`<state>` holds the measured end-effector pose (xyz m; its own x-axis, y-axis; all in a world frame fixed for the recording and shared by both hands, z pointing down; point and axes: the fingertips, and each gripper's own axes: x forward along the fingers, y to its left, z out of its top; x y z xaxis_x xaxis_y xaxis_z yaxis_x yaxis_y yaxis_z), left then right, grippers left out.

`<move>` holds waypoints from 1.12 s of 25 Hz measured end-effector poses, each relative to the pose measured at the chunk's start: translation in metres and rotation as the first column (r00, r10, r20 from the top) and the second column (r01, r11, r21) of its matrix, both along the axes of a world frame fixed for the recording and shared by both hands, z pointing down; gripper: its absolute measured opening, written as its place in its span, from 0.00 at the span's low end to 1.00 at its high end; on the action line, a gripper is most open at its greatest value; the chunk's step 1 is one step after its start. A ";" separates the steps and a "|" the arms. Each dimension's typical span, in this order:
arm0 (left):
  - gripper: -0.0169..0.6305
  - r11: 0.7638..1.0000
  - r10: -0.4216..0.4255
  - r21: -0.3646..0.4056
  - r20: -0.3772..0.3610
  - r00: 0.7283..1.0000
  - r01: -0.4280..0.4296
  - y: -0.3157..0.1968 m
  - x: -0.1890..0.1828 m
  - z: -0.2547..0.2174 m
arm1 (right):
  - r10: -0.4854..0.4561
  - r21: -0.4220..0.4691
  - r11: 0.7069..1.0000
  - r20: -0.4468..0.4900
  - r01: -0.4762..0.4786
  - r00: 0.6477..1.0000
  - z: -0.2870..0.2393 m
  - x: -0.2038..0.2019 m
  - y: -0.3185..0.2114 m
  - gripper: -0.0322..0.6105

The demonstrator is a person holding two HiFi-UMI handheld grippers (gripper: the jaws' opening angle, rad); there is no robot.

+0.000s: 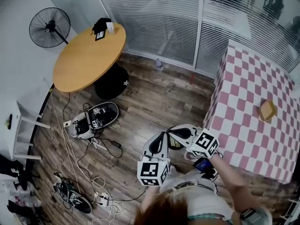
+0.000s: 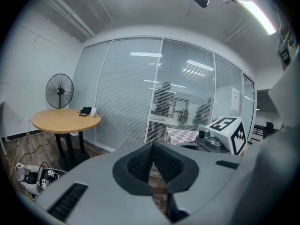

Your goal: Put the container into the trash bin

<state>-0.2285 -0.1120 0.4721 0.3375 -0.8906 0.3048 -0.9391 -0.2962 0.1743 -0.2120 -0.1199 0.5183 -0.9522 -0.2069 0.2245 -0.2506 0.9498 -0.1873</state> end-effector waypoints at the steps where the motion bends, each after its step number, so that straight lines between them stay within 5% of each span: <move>1: 0.04 1.000 0.005 0.010 0.003 1.000 -0.005 -0.001 0.003 -0.003 | 0.016 0.027 1.000 0.012 -0.017 1.000 -0.010 0.004 -0.001 0.04; 12: 0.04 0.990 0.016 0.139 -0.025 1.000 -0.012 -0.004 0.015 -0.039 | 0.135 0.243 0.959 0.063 -0.146 0.989 -0.097 0.020 0.007 0.04; 17: 0.04 0.984 0.046 0.176 -0.035 0.998 -0.040 0.002 0.034 -0.055 | 0.199 0.268 0.936 0.135 -0.229 0.971 -0.126 0.038 0.011 0.04; 28: 0.04 0.978 0.067 0.198 -0.017 0.998 -0.062 0.007 0.038 -0.065 | 0.248 0.286 0.918 0.131 -0.276 0.960 -0.140 0.046 0.018 0.04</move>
